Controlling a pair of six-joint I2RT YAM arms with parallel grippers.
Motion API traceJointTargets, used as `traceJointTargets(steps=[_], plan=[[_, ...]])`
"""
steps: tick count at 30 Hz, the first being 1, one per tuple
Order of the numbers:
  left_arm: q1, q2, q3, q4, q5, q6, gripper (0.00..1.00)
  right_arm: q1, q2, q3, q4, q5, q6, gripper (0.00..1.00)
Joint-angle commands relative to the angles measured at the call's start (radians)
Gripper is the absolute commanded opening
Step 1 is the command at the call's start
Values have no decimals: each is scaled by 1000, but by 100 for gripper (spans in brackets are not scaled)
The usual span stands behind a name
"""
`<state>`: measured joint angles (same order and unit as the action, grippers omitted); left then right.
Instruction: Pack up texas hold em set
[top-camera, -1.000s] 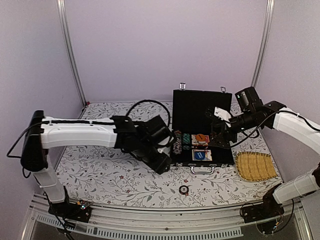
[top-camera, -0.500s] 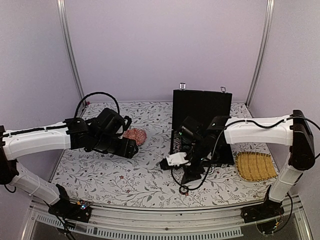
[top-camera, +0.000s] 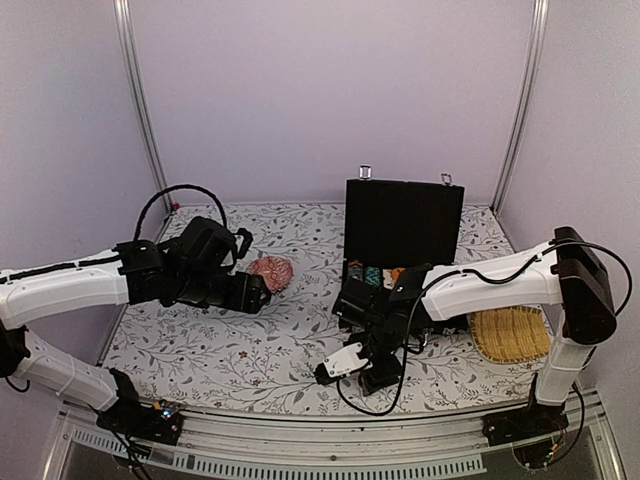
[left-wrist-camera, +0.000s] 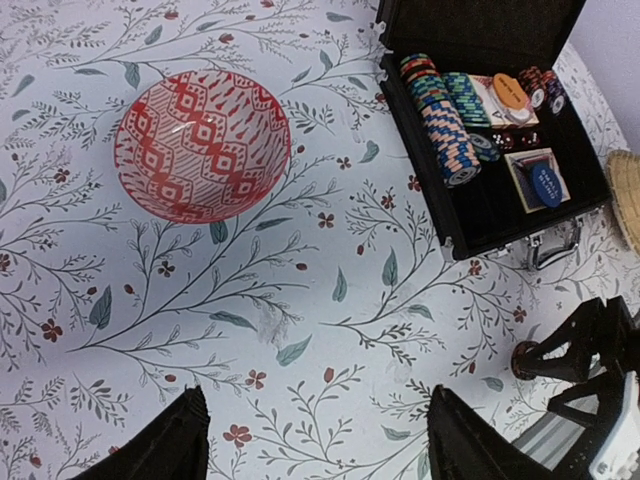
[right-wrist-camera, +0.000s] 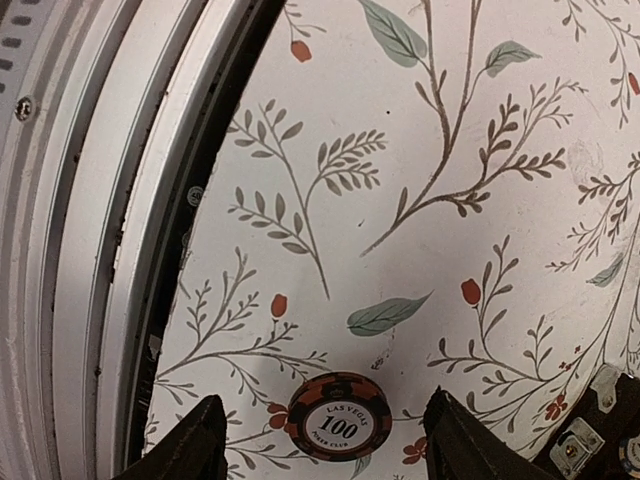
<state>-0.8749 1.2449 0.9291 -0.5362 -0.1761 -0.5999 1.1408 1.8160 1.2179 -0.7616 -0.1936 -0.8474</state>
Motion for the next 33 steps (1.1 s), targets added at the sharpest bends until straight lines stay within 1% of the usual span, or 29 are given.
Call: traceJointTargets(steps=[1, 6, 13, 23, 29, 33], plan=[[15, -19, -9, 19, -6, -2, 76, 7, 23, -1, 23, 60, -3, 68], [17, 6, 1, 19, 2, 21, 76, 7, 35, -47, 25, 85, -11, 66], [18, 26, 19, 12, 4, 29, 75, 7, 41, -60, 43, 100, -3, 62], [19, 32, 19, 16, 8, 24, 75, 7, 67, -84, 71, 128, 27, 51], [19, 35, 19, 18, 7, 26, 75, 8, 79, -94, 64, 131, 30, 41], [18, 37, 19, 18, 6, 29, 75, 8, 99, -91, 47, 124, 34, 28]])
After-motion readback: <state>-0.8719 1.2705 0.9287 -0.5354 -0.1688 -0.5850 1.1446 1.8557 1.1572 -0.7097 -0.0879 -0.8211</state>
